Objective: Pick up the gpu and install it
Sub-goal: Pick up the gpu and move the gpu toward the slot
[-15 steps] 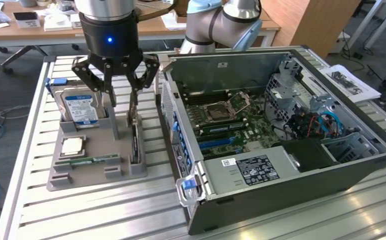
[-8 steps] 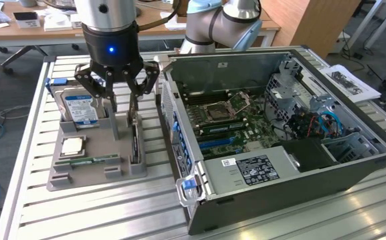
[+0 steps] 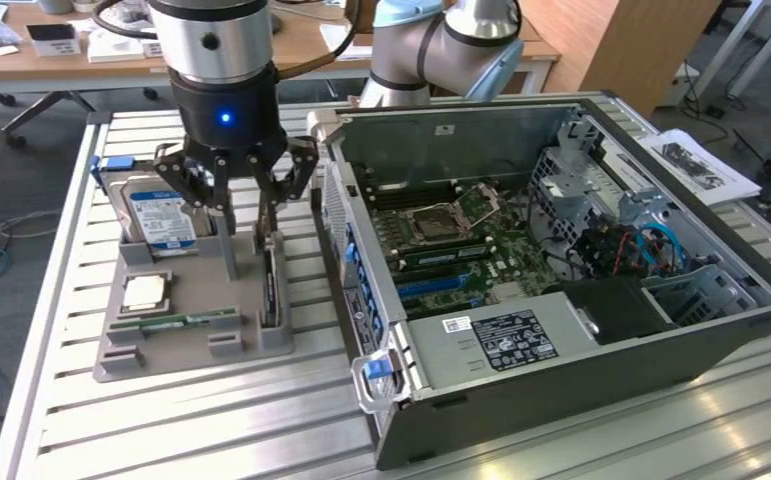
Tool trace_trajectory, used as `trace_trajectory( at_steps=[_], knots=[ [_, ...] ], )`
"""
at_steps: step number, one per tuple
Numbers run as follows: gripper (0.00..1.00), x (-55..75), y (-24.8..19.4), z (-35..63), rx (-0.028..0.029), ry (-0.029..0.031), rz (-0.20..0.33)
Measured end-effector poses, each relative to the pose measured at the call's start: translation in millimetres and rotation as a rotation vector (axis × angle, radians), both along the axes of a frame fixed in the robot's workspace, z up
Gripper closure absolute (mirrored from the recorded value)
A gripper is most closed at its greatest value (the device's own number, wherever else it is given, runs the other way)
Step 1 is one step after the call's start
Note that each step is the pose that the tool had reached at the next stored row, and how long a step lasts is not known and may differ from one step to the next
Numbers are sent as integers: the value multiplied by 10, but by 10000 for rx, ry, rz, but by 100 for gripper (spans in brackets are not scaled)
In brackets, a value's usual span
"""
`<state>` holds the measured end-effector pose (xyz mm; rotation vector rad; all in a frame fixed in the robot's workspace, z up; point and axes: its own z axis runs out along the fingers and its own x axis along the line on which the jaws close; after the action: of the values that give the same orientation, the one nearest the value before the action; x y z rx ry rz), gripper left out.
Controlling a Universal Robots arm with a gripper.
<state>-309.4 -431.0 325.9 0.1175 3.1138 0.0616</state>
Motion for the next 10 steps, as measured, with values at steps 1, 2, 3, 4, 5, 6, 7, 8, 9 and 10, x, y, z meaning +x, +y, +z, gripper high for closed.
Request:
trace_trajectory(
  at_steps=[1,2,3,4,5,6,7,8,9,10],
  knots=[
    [53,0,0,-18,0,0,0],
    [53,0,0,-37,0,0,0],
    [53,0,0,-55,0,0,0],
    [53,0,0,-73,0,0,0],
    [53,0,0,-92,0,1,0],
    [53,0,0,-110,0,0,0],
    [53,0,0,-127,-1,0,0],
    [53,0,0,-145,0,1,0],
    [53,0,0,-164,-1,1,0],
    [53,0,0,-182,-1,1,0]
  ],
)
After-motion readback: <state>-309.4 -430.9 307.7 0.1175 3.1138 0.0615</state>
